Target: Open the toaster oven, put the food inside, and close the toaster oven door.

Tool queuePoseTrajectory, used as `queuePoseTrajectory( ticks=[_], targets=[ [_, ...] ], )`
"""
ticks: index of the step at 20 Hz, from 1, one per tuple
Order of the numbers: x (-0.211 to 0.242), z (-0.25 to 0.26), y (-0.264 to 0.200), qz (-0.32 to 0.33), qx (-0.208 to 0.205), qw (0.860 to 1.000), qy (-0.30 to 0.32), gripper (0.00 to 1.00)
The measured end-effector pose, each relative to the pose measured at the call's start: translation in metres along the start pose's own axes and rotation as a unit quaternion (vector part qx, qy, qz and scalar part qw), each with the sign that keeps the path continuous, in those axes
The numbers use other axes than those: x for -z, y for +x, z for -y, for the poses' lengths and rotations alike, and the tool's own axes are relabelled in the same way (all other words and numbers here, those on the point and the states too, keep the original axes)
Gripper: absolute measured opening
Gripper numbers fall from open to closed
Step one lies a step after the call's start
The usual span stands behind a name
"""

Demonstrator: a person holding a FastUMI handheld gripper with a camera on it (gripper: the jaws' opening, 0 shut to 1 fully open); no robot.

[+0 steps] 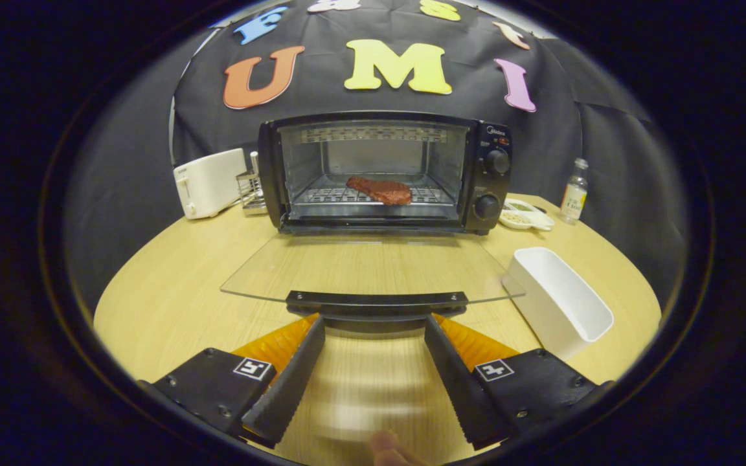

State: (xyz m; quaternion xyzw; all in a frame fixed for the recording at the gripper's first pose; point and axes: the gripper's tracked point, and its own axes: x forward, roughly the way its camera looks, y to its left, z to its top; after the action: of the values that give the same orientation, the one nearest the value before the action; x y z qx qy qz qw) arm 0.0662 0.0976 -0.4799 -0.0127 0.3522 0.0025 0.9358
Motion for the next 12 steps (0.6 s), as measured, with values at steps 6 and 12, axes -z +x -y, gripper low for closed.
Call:
queuePoseTrajectory(
  ticks=[6, 12],
  targets=[
    [-0.004, -0.001, -0.001, 0.019, -0.002, 1.0, 0.018, 0.99],
    [-0.04, -0.005, -0.011, 0.125, 0.001, 0.992, -0.014, 0.98]
  ],
)
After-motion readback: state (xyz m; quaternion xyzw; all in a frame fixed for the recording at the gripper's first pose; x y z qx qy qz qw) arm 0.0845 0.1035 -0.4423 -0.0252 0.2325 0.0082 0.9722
